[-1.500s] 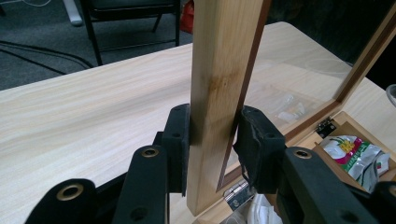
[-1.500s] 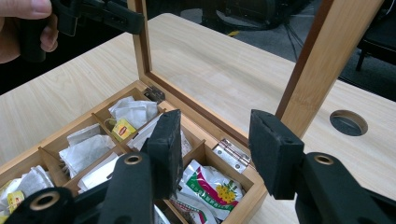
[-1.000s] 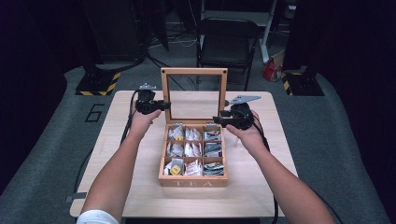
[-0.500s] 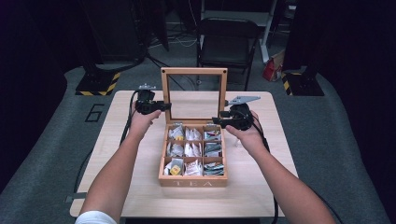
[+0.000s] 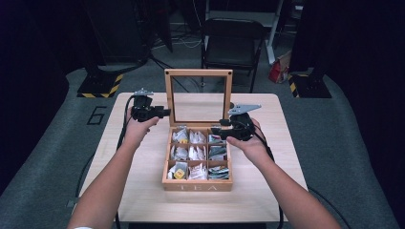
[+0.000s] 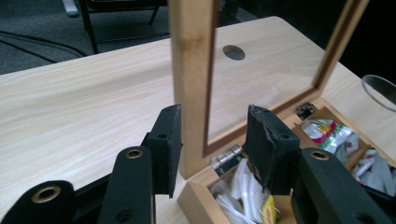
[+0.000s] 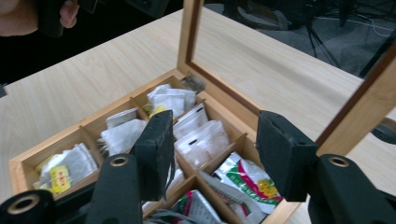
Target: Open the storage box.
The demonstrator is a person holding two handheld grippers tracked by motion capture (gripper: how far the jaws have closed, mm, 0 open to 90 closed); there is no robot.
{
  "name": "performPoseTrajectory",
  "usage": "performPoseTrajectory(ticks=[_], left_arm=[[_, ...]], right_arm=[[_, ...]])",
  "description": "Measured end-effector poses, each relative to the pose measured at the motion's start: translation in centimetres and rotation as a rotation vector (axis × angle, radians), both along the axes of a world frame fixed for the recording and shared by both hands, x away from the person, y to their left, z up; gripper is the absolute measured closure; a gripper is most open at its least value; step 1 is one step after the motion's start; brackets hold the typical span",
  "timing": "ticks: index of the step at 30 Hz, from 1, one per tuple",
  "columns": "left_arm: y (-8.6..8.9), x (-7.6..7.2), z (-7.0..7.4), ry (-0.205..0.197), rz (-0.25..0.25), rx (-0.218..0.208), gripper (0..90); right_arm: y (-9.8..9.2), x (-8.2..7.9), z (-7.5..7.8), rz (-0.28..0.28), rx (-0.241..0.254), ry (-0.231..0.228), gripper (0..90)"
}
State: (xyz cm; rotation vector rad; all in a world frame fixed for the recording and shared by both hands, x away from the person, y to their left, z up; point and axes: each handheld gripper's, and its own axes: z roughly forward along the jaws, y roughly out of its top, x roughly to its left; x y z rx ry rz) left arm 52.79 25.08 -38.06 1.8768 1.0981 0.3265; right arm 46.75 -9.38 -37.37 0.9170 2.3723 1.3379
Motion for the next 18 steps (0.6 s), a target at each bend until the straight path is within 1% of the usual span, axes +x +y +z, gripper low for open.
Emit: performPoseTrajectory(ticks=[2, 4, 5, 6, 7, 8, 9, 10, 11, 15, 17, 18], left_arm=[[0.0, -0.5, 0.2, -0.005, -0.006, 0.008, 56.2], [0.0, -1.0, 0.4, -0.011, -0.007, 0.005, 56.4], [0.0, -1.0, 0.4, -0.011, -0.007, 0.005, 56.3], [0.1, -1.5, 0.6, -0.019, -0.022, 0.010, 56.4], [0.1, -1.8, 0.6, -0.018, -0.018, 0.005, 56.5], [0.1, -2.1, 0.7, -0.020, -0.023, 0.011, 56.5], [0.1, -2.1, 0.7, -0.020, -0.023, 0.011, 56.5], [0.2, -2.6, 0.8, -0.026, -0.028, 0.016, 56.5], [0.4, -2.9, 0.8, -0.033, -0.026, 0.014, 56.5], [0.9, -3.9, 0.8, -0.035, -0.026, 0.010, 56.5], [1.2, -4.3, 0.8, -0.036, -0.024, 0.010, 56.6], [1.2, -4.5, 0.8, -0.044, -0.020, 0.011, 56.6]], right_arm=[[0.2, -0.4, 0.0, 0.009, -0.013, 0.000, 44.7], [0.5, -0.8, -0.1, 0.013, -0.020, 0.004, 44.9], [0.5, -0.8, -0.1, 0.013, -0.020, 0.004, 44.9], [0.7, -1.2, -0.2, 0.014, -0.034, 0.012, 45.6], [0.7, -1.3, -0.2, 0.016, -0.035, 0.008, 46.2], [0.7, -1.4, -0.3, 0.031, -0.031, 0.007, 46.6], [0.7, -1.4, -0.3, 0.031, -0.031, 0.007, 46.6], [0.8, -1.5, -0.3, 0.036, -0.029, 0.012, 46.8], [1.0, -1.6, -0.4, 0.045, -0.036, 0.002, 47.0], [1.4, -2.2, -0.4, 0.062, -0.027, 0.000, 47.4], [1.6, -2.5, -0.5, 0.077, -0.025, -0.004, 50.0], [1.8, -2.7, -0.5, 0.078, -0.030, -0.005, 51.1]])
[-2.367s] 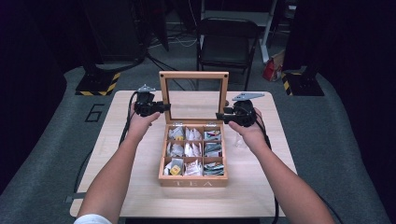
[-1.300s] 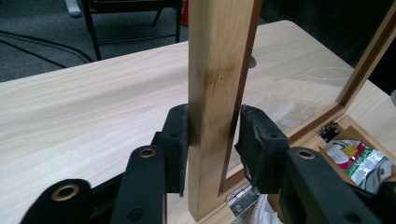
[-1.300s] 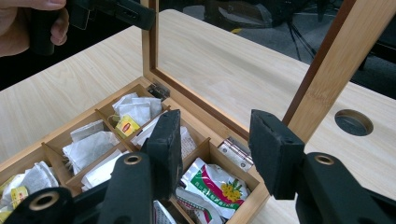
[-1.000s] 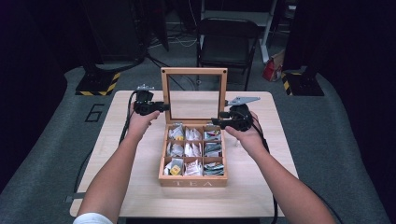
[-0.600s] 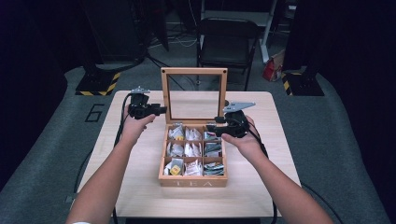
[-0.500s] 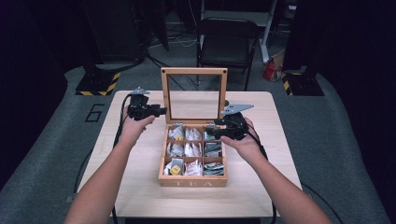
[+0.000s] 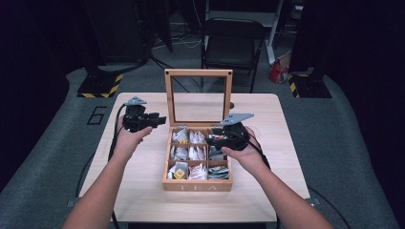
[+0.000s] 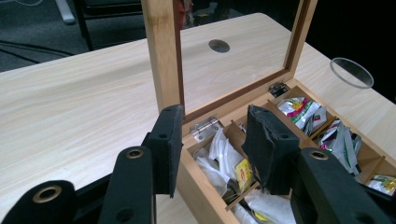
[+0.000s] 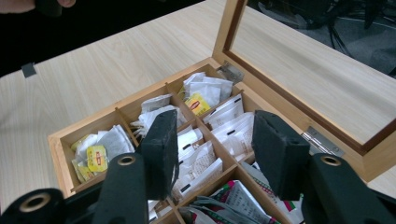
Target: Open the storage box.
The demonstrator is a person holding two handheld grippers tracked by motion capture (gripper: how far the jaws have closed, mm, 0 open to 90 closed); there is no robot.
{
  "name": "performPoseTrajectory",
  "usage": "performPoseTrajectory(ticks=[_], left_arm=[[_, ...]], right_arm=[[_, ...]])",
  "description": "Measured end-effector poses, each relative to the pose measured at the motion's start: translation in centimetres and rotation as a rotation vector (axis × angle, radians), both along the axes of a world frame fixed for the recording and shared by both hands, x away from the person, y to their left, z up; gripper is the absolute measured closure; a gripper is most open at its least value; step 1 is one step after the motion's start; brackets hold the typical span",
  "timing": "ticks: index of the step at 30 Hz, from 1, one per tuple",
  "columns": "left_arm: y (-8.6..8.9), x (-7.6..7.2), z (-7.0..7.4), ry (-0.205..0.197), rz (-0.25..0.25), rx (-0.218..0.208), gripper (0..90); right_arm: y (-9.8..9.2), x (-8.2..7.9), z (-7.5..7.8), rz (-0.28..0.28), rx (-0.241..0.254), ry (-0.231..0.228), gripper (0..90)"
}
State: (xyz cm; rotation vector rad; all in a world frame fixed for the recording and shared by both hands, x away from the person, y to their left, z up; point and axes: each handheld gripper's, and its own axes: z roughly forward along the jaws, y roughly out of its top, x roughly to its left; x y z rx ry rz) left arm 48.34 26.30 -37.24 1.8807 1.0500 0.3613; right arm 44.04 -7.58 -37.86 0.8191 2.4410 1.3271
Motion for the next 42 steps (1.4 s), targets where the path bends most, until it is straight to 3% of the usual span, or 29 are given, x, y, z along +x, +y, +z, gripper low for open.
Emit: performPoseTrajectory(ticks=[5, 14, 17, 23, 25, 29, 42], left_arm=[[0.4, -0.5, 0.1, -0.003, -0.004, 0.023, 56.7], [1.1, -1.9, -0.6, 0.027, -0.021, -0.031, 56.5], [1.2, -2.4, -0.7, 0.034, -0.025, -0.023, 56.5], [1.7, -3.4, -0.5, 0.009, -0.022, -0.029, 56.5], [1.9, -3.7, -0.4, 0.006, -0.019, -0.050, 56.5], [2.4, -4.0, -0.4, 0.001, -0.007, -0.067, 56.5], [3.2, -4.3, -1.4, 0.017, 0.012, -0.051, 56.4]], right_arm=[[0.7, -0.5, -0.1, 0.030, -0.013, -0.004, 52.2], [2.2, -1.5, -1.0, 0.086, -0.028, 0.010, 54.7], [2.7, -1.6, -1.3, 0.106, -0.027, 0.016, 55.8], [3.7, -1.8, -1.8, 0.147, -0.033, 0.029, 57.7], [4.1, -1.8, -2.1, 0.163, -0.046, 0.026, 58.0], [4.7, -1.5, -2.7, 0.167, -0.042, 0.043, 59.8], [6.8, -1.2, -4.5, 0.238, -0.055, 0.068, 63.9]])
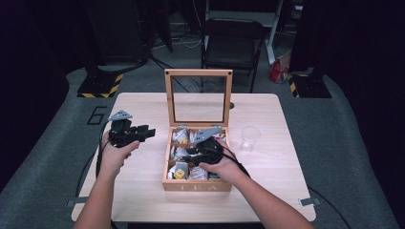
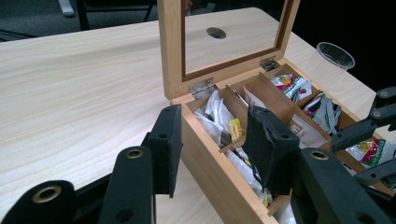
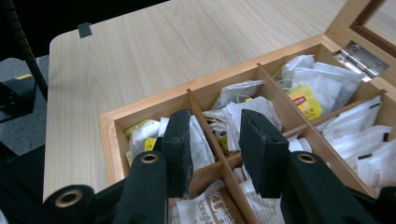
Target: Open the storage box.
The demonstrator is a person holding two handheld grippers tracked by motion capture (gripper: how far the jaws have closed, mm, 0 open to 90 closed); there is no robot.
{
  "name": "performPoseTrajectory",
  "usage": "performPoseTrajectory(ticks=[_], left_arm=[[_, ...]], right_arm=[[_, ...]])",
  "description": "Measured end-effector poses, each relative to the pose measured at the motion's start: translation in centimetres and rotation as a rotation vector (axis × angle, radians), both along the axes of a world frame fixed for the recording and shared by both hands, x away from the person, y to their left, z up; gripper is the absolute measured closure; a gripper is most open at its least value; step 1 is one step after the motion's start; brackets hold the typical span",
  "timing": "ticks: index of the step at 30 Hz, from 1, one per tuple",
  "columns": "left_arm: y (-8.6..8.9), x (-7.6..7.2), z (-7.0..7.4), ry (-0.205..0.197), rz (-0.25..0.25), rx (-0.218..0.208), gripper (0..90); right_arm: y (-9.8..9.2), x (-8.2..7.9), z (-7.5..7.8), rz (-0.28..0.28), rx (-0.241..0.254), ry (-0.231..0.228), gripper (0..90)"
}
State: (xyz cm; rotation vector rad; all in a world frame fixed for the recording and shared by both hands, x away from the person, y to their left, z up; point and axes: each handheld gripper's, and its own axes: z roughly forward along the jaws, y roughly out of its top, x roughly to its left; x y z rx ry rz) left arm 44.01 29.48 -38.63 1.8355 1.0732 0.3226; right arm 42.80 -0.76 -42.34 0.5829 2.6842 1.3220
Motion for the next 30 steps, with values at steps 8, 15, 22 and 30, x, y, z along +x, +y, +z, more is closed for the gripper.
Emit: performPoseTrajectory(ticks=[8, 15, 22, 30], left_arm=[[-0.2, -0.1, -0.1, 0.003, 0.000, 0.004, 56.2], [-0.3, -0.1, -0.3, 0.004, -0.005, 0.009, 56.2], [-0.2, -0.2, -0.2, 0.003, -0.001, 0.005, 56.2], [-0.1, -0.2, -0.2, 0.002, 0.001, 0.004, 56.2]], right_arm=[[1.5, 0.0, -0.9, 0.034, -0.016, 0.020, 67.4], [2.3, 0.2, -1.7, 0.039, -0.036, 0.041, 68.0], [2.6, 0.3, -2.1, 0.050, -0.046, 0.051, 68.6], [2.8, 0.5, -2.5, 0.065, -0.060, 0.055, 71.4]])
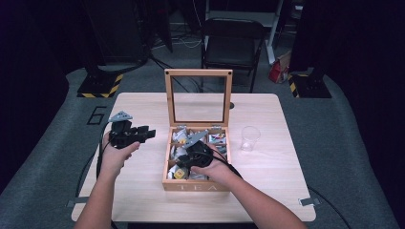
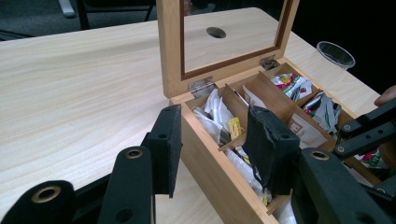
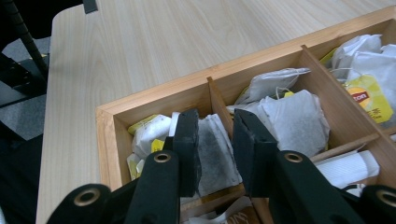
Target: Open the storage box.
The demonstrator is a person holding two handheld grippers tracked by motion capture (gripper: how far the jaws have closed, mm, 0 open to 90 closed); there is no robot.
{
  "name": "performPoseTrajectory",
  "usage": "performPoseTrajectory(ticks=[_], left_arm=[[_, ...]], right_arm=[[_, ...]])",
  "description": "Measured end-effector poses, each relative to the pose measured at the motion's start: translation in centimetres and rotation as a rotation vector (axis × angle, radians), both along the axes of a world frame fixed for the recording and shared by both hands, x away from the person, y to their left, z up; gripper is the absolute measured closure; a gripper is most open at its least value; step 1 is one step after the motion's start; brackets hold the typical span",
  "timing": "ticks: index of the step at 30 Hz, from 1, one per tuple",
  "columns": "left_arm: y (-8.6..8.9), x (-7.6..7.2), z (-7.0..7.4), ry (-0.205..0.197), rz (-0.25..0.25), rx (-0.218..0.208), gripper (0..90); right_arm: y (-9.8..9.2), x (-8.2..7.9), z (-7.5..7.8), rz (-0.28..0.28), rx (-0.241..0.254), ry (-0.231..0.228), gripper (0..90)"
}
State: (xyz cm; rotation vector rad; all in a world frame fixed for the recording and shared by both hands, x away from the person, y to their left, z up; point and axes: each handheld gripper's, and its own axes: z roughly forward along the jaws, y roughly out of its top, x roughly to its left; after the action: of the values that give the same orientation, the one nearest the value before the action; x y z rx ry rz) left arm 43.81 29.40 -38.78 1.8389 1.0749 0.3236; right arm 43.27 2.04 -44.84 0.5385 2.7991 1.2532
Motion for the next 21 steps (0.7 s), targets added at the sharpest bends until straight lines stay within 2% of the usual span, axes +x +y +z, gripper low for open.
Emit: performPoseTrajectory(ticks=[4, 6, 7, 10, 17, 19, 20, 21], left_arm=[[0.1, 0.0, 0.0, -0.001, 0.005, -0.006, 56.2], [0.2, 0.0, 0.0, -0.001, 0.008, -0.009, 56.2], [0.2, 0.0, 0.0, -0.001, 0.008, -0.009, 56.2], [0.3, 0.0, 0.1, -0.004, 0.009, -0.009, 56.3], [0.4, -0.1, 0.1, -0.005, 0.012, -0.012, 56.3], [0.4, -0.1, 0.2, -0.010, 0.013, -0.013, 56.3], [0.4, -0.1, 0.2, -0.010, 0.013, -0.013, 56.3], [0.5, -0.1, 0.2, -0.009, 0.019, -0.017, 56.3]], right_arm=[[0.0, 0.0, -0.1, 0.010, -0.008, 0.012, 74.5], [0.0, 0.0, -0.2, 0.015, -0.010, 0.018, 82.0], [0.0, 0.0, -0.2, 0.015, -0.010, 0.018, 82.0], [-0.2, 0.0, 0.0, 0.025, -0.009, 0.019, 89.5], [-0.3, -0.5, 0.5, 0.033, 0.013, 0.005, 90.0], [-0.5, -0.8, 1.2, 0.033, 0.044, -0.006, 90.0], [-0.5, -0.8, 1.2, 0.033, 0.044, -0.006, 90.0], [-0.6, -1.0, 1.9, 0.034, 0.061, -0.023, 90.0]])
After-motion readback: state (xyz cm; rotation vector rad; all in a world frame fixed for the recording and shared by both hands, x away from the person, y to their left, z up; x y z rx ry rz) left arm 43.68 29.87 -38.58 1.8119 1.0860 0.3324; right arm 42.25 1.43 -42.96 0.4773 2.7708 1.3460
